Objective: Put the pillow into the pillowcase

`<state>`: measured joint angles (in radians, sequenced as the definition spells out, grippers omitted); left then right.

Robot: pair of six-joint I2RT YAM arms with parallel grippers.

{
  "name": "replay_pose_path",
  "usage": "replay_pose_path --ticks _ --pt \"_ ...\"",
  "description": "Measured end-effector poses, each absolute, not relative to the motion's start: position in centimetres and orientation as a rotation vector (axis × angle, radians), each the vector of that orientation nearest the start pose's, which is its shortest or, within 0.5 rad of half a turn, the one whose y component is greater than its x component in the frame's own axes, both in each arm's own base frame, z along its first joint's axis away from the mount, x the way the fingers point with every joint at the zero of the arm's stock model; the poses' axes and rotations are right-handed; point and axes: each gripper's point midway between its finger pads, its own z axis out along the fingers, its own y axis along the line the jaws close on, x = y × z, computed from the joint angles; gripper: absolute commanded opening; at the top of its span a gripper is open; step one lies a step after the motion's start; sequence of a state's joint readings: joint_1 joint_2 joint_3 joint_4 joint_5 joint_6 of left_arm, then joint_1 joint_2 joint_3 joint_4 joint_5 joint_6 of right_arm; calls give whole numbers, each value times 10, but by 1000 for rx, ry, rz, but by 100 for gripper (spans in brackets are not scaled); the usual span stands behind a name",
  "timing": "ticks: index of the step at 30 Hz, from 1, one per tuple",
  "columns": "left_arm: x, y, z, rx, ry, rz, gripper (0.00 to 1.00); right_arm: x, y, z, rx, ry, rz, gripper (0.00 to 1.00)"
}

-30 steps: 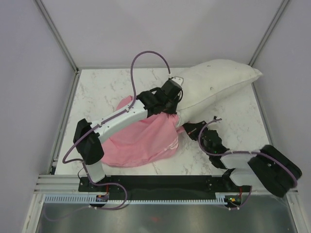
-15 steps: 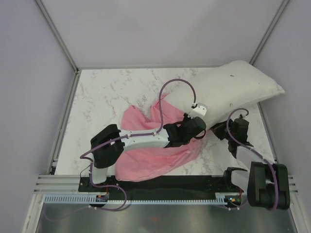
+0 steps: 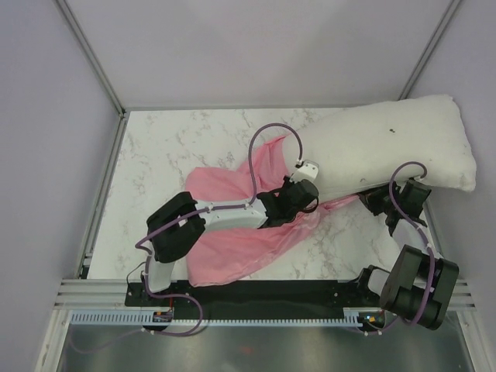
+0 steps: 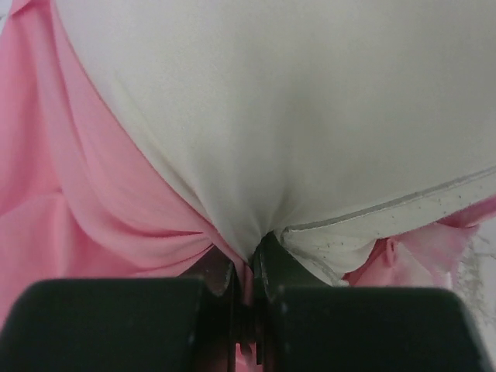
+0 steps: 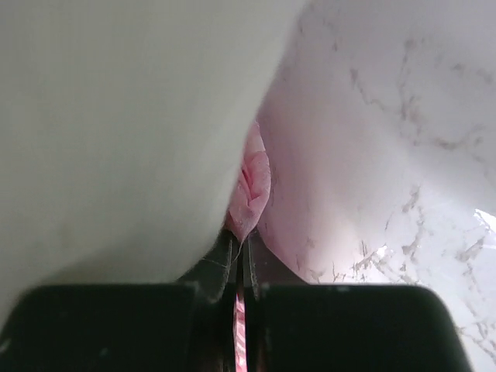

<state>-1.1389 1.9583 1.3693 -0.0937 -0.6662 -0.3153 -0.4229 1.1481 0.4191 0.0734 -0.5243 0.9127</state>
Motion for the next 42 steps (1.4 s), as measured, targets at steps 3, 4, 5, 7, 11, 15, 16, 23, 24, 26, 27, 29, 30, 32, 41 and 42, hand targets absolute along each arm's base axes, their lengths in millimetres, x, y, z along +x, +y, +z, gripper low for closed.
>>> replay_pose_path --ticks 3,4,5,7,11,15,16,23,24,26,27,29,30,32,41,42 --pt "317 -401 99 474 2054 -108 2 308 -20 89 1176 1922 857 0" --pt "322 -397 100 464 2061 -105 2 308 -19 90 1171 1921 861 0" --pt "326 -392 101 454 2066 -102 2 309 -19 91 1161 1920 866 0" --pt "335 -384 109 431 2073 -98 2 308 -18 92 1140 1924 868 0" --pt "355 -378 138 412 2038 -49 2 305 -18 97 1117 1925 843 0" --pt "377 -367 159 408 2004 36 2 308 -29 111 1112 1895 810 0" --pt "383 -360 160 403 2004 58 2 309 -34 114 1121 1883 803 0" --pt "388 -352 157 462 1997 105 2 309 -29 123 1082 1877 815 11" --pt "384 -353 156 488 1986 134 2 309 -27 126 1066 1874 795 16" --pt "377 -357 153 529 1970 188 2 308 -25 133 1040 1861 756 53" --pt "373 -360 148 554 1965 219 2 308 -26 139 1016 1844 721 60" --pt "368 -364 134 604 1962 288 2 305 -27 152 956 1819 671 63" --pt "365 -364 126 627 1962 321 2 302 -24 159 930 1814 658 63" --pt "359 -365 115 664 1963 368 2 295 -18 165 888 1824 645 65" --pt "345 -367 129 722 2001 290 2 275 18 195 708 1826 730 71" --pt "343 -369 134 722 2004 260 2 277 20 201 698 1825 742 71"
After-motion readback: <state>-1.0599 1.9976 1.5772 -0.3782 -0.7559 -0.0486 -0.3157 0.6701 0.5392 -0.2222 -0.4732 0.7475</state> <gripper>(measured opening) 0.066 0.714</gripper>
